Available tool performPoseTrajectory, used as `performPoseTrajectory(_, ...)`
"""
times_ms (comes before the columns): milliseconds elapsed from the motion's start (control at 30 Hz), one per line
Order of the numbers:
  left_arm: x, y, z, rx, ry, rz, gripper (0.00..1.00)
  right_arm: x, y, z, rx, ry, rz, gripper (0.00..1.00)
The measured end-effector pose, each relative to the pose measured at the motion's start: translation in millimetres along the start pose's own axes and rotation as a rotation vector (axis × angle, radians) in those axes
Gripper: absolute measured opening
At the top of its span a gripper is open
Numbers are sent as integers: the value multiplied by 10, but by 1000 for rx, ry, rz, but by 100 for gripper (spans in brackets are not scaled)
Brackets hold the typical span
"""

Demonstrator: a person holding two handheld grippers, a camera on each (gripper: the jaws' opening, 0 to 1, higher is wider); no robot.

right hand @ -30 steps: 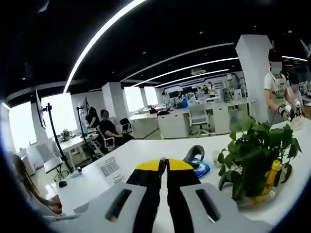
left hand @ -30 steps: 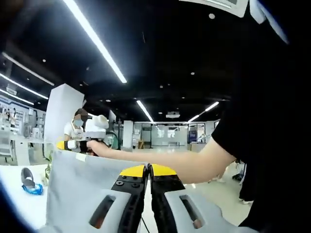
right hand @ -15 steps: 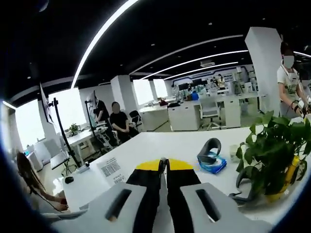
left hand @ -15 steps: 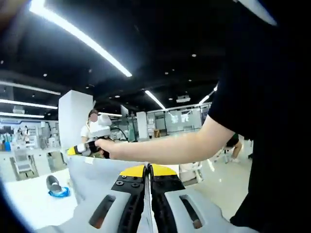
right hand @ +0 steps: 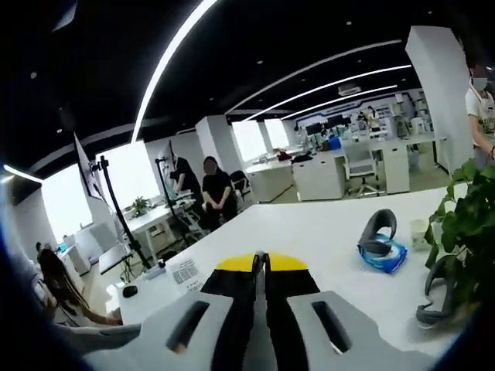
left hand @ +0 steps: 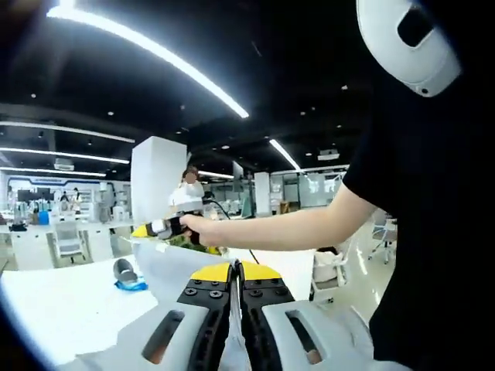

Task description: Fold the towel on the table until its edges align and the towel forms a compact rectangular stack.

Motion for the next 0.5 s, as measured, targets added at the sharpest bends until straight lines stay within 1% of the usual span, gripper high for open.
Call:
performPoseTrajectory(33,21,21,26,4,-10,1,2,68,29,-39,9,-7,3,0)
performPoseTrajectory(67,60,71,79,19,-33,-5,2,108,52,-63,15,-11,2,0)
performPoseTrajectory(100,87,115,117,35,-46,-18,2,184,81,-85,21,-22,-6,0)
performPoseTrajectory(133,123,177,177,59,-67,-40,2,201,92,-95,23,-27,-11,0)
performPoseTrajectory(200,143,229,264,69,-73,-36,2,308,149,-130,40,-59,-39,0)
performPoseTrajectory(233,164,247,304,75,-79,-30,2,396,175,-142,47,-88,-76,0)
performPoseTrajectory(333,268,301,422,95,-109,-20,2,452,209,-184,51,-97,-99,0)
performPoseTrajectory(400,359,359,499,120,-136,-16,2,487,240,-213,57,-102,-118,0)
performPoseTrajectory(500,433,433,584,145,-154,-13,2,539,313,-270,78,-114,-134,0)
Point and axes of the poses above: the point that each gripper's makers call its tool centre point, and the gripper's own axes: z roughly backward along the fingers, x roughly to its left, y roughly out of its underside, the point moved 2 cm from there along z, roughly backward along the fingers, and after that the axes turned 14 degrees about z, right-handed, at the moved point
